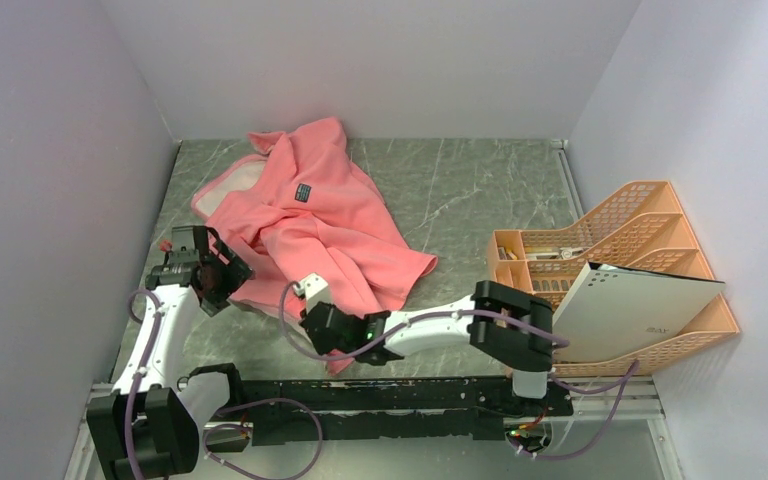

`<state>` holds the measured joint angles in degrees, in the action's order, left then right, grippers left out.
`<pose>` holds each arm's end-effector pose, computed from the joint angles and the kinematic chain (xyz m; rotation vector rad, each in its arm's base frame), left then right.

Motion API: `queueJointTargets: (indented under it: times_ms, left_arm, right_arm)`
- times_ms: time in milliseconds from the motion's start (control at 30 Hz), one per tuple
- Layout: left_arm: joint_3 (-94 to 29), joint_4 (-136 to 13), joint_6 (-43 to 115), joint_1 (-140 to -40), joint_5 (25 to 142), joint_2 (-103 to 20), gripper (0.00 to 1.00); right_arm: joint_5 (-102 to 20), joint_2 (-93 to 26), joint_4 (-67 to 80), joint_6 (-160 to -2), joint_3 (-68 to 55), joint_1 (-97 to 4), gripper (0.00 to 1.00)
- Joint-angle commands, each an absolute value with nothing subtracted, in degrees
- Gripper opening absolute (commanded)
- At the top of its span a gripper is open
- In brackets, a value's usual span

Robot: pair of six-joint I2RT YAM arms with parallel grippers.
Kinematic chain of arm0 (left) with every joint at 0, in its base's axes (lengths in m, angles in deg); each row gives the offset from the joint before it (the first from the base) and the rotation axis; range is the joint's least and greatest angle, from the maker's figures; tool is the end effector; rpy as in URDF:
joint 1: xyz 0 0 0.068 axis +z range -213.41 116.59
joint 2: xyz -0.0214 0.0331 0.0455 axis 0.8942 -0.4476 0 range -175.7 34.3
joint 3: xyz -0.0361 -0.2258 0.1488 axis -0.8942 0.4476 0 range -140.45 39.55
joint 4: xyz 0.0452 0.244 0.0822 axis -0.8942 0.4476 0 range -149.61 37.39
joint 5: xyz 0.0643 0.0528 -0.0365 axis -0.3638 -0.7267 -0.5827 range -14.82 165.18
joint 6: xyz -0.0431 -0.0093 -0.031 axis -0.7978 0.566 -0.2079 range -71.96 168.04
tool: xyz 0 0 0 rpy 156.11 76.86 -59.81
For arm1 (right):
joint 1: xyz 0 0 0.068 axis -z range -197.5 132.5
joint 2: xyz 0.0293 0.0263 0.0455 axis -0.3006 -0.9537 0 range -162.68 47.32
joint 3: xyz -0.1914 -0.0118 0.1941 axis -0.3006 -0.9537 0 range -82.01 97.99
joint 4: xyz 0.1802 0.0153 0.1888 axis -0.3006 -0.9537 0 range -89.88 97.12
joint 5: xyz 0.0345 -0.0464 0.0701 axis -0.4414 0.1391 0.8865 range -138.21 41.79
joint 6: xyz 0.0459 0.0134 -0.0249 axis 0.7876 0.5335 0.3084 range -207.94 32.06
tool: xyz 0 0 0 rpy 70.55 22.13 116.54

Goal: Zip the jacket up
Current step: Flatten out the jacket at the center of the board.

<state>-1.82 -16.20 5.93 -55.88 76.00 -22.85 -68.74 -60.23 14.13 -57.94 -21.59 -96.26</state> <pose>0.1834 0.0238 0.2324 -1.0961 2.3827 -0.2326 0.0887 0.3824 0.1574 -0.7684 2.1616 0.6230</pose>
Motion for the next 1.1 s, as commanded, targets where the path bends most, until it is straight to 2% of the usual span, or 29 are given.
queueJointTargets:
  times_ms: [0,400,733,867,967,1000,1067]
  left_arm:
    - [-0.01,-17.91,4.56,-55.62,79.48,-21.39,0.82]
    - [2.08,-20.22,2.77,-55.6,81.2,-21.54,0.83]
    - [5.02,-28.56,-1.5,-55.62,82.19,-25.91,0.83]
    - [4.09,-31.17,-2.65,-55.8,81.64,-27.25,0.79]
    - [2.59,-31.87,-2.57,-55.93,80.11,-28.3,0.73]
    - [2.15,-31.92,-2.4,-55.94,79.65,-28.61,0.69]
    - [1.57,-32.21,-2.02,-55.93,79.17,-29.45,0.53]
  right_arm:
    - [-62.34,-54.86,20.18,-59.5,-21.57,-93.3,0.0]
    - [-57.0,-49.67,21.06,-60.18,-23.51,-89.85,0.0]
    - [-53.98,-43.7,22.06,-61.58,-27.22,-89.58,0.0]
    - [-51.79,-42.38,22.99,-62.3,-28.98,-89.65,0.0]
    - [-51.29,-41.25,23.29,-62.43,-30.3,-89.6,0.0]
    - [-51.33,-40.91,23.23,-62.39,-30.73,-89.64,0.0]
    - [-51.52,-39.87,23.1,-62.21,-31.36,-89.65,0.0]
